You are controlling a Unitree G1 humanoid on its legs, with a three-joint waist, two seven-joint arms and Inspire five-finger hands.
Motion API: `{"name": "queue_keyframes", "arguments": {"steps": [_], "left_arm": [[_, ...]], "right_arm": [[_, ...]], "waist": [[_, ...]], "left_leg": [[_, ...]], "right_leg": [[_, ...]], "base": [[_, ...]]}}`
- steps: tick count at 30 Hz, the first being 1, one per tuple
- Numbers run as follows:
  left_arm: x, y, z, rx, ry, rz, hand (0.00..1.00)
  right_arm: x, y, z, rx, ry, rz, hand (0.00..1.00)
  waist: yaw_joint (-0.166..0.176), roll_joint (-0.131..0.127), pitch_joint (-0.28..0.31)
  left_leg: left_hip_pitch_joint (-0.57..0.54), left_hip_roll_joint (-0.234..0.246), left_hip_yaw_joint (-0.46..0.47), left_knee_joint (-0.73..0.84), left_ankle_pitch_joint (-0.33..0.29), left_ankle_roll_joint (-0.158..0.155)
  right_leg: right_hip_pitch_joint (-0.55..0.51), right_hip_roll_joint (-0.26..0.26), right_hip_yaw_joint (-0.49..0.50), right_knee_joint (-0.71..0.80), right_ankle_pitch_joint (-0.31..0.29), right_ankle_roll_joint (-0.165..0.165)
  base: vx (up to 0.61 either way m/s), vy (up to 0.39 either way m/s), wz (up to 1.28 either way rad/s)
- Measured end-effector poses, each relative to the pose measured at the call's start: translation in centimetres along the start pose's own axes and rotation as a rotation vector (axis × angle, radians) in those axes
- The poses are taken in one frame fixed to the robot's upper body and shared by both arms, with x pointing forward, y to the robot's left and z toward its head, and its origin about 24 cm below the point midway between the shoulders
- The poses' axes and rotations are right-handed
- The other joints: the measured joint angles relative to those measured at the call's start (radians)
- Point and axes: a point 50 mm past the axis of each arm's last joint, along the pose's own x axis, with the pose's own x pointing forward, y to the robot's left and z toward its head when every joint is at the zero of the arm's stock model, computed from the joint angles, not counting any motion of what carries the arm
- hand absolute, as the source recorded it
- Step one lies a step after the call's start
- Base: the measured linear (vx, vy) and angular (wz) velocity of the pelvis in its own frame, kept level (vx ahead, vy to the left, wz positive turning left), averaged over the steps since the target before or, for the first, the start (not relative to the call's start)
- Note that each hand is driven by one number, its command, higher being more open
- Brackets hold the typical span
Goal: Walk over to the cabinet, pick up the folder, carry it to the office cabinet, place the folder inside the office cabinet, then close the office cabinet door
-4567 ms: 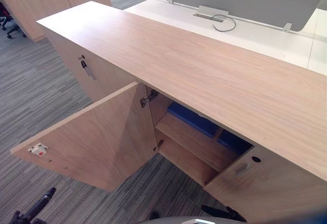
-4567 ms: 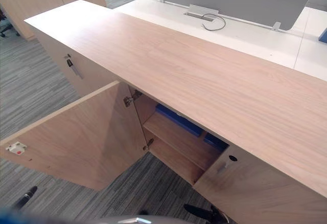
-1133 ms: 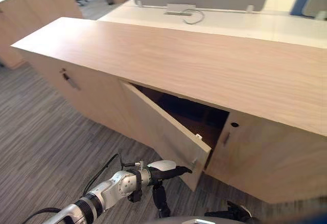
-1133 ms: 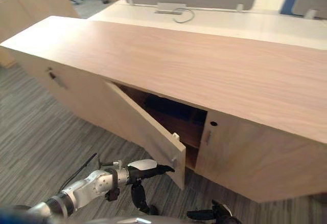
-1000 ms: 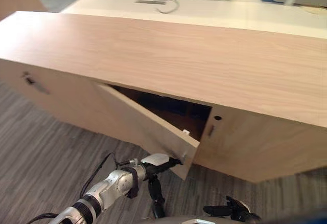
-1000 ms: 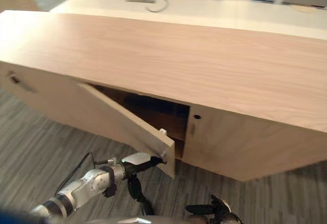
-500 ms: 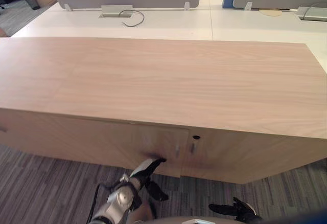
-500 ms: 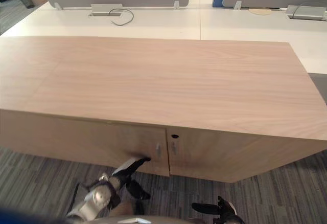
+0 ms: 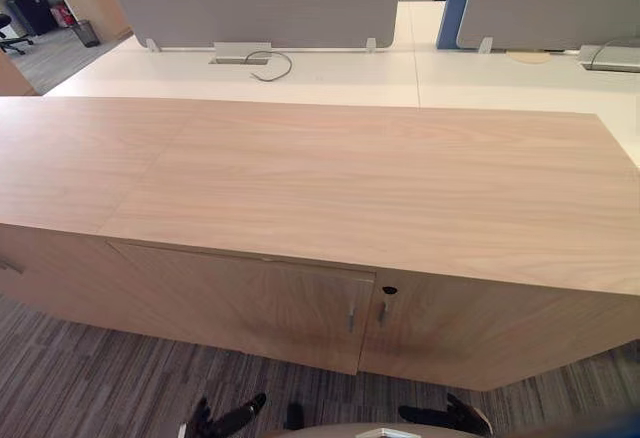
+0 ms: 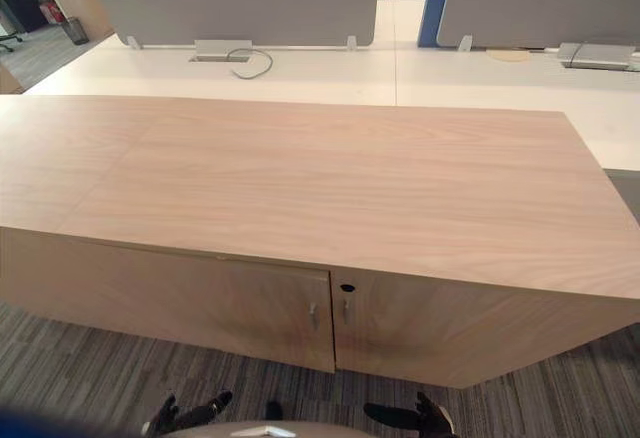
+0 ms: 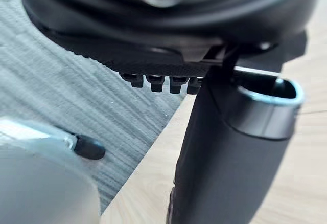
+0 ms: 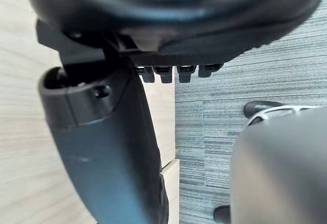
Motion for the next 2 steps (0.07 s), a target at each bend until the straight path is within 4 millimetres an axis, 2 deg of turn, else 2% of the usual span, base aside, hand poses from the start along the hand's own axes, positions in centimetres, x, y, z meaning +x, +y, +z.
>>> {"name": "queue_keyframes", "arguments": {"steps": [2], "left_arm": [[-0.13,0.85,-0.74,-0.168,0.031,0.028,1.0]], "right_arm": [[-0.05,0.27,-0.52,0.022,0.023,0.006,1.0]], "waist": [[0.0,-0.018,-0.003]], "left_leg": [[0.005,0.0,0.007,0.0,-0.001,-0.001]], "right_leg": [[0.0,-0.002,0.011,-0.001,-0.001,0.0]], "base": [[-0.03,0.024,-0.08]]}}
